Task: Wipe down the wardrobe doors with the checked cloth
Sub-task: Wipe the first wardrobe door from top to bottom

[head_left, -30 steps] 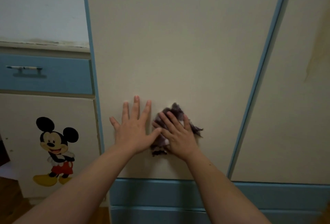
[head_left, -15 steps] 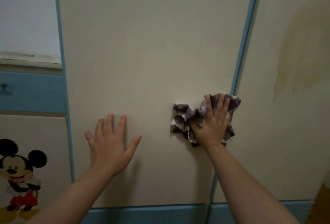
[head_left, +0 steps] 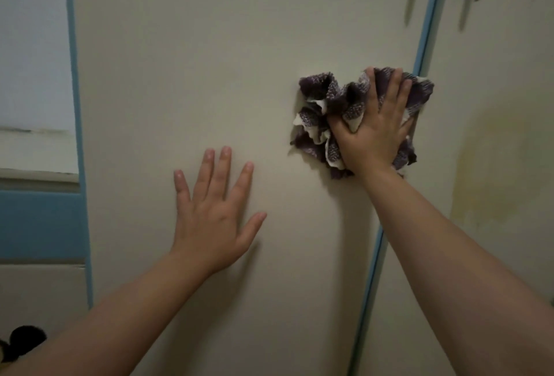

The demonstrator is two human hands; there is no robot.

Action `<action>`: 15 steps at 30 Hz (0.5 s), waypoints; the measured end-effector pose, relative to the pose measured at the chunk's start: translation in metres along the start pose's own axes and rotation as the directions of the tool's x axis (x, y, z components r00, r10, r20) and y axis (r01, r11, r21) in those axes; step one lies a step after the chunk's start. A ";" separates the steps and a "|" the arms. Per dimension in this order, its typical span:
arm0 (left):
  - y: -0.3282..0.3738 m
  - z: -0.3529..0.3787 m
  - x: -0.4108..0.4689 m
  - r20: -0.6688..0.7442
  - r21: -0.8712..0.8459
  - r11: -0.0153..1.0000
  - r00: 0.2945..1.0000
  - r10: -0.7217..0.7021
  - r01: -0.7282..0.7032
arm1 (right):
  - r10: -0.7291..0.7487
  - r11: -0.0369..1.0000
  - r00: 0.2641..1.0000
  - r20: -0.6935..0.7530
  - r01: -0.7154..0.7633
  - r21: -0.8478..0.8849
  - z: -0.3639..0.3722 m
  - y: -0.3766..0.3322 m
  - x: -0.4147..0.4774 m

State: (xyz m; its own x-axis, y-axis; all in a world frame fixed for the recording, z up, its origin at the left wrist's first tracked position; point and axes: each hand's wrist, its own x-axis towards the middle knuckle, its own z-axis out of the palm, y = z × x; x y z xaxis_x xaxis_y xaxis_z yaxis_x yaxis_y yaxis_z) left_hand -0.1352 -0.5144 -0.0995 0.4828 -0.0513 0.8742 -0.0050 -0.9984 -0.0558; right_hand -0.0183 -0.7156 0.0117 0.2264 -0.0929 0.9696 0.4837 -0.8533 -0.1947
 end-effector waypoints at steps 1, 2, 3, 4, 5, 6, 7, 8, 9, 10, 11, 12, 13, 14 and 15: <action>0.001 -0.006 0.018 -0.021 -0.009 1.000 1.000 0.006 -0.006 | -0.004 1.000 1.000 0.005 0.004 0.001 -0.002 -0.004 0.014; 0.003 -0.013 0.031 -0.044 -0.022 1.000 0.999 0.006 -0.007 | -0.007 1.000 1.000 0.004 0.007 0.002 -0.004 -0.009 0.023; 0.003 -0.021 0.048 -0.062 -0.036 0.999 0.998 0.006 -0.008 | 0.003 1.000 1.000 0.013 -0.003 0.002 -0.005 -0.016 0.035; 0.003 -0.029 0.063 -0.089 -0.049 0.999 0.996 0.011 -0.016 | 0.017 1.000 1.000 0.014 -0.017 0.003 -0.005 -0.024 0.044; 0.003 -0.038 0.078 -0.120 -0.045 0.998 0.992 0.032 -0.038 | 0.029 1.000 0.999 0.020 -0.029 0.002 -0.006 -0.033 0.052; 0.003 -0.045 0.088 -0.151 -0.045 0.997 0.987 0.055 -0.062 | 0.025 1.000 0.999 0.024 -0.025 -0.005 -0.005 -0.043 0.053; 0.002 -0.056 0.106 -0.178 -0.038 0.996 0.981 0.074 -0.082 | 0.012 1.000 0.999 0.043 -0.011 -0.014 -0.004 -0.056 0.062; 0.002 -0.065 0.119 -0.201 -0.052 0.995 0.977 0.079 -0.091 | -0.026 0.999 0.998 0.058 0.027 -0.024 -0.003 -0.068 0.063; 0.002 -0.074 0.133 -0.221 -0.068 0.994 0.973 0.066 -0.082 | -0.078 0.996 0.994 0.079 0.081 -0.039 -0.001 -0.081 0.065; 0.003 -0.085 0.146 -0.225 -0.093 0.993 0.973 0.047 -0.069 | -0.146 0.987 0.985 0.098 0.151 -0.053 0.001 -0.094 0.066; 0.003 -0.093 0.155 -0.225 -0.110 0.992 0.974 0.035 -0.061 | -0.232 0.968 0.966 0.113 0.241 -0.070 0.003 -0.103 0.065; 0.003 -0.102 0.166 -0.222 -0.114 0.992 0.974 0.034 -0.060 | -0.335 0.934 0.933 0.128 0.347 -0.083 0.004 -0.110 0.066; 0.003 -0.110 0.175 -0.212 -0.115 0.991 0.976 0.040 -0.066 | -0.448 0.884 0.881 0.151 0.462 -0.068 0.005 -0.114 0.068; 0.003 -0.118 0.182 -0.200 -0.115 0.991 0.979 0.042 -0.066 | -0.562 0.819 0.809 0.170 0.573 -0.020 0.004 -0.116 0.073; 0.002 -0.125 0.191 -0.188 -0.122 0.991 0.982 0.035 -0.058 | -0.665 0.743 0.724 0.182 0.667 0.059 0.003 -0.117 0.081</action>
State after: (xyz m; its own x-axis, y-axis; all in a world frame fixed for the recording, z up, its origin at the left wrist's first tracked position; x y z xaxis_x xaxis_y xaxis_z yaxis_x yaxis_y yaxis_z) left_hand -0.1529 -0.5294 0.1274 0.3094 -0.0894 0.9467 -0.1399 -0.9890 -0.0477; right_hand -0.0535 -0.6218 0.1123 -0.0042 0.5934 0.8049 0.5602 -0.6654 0.4934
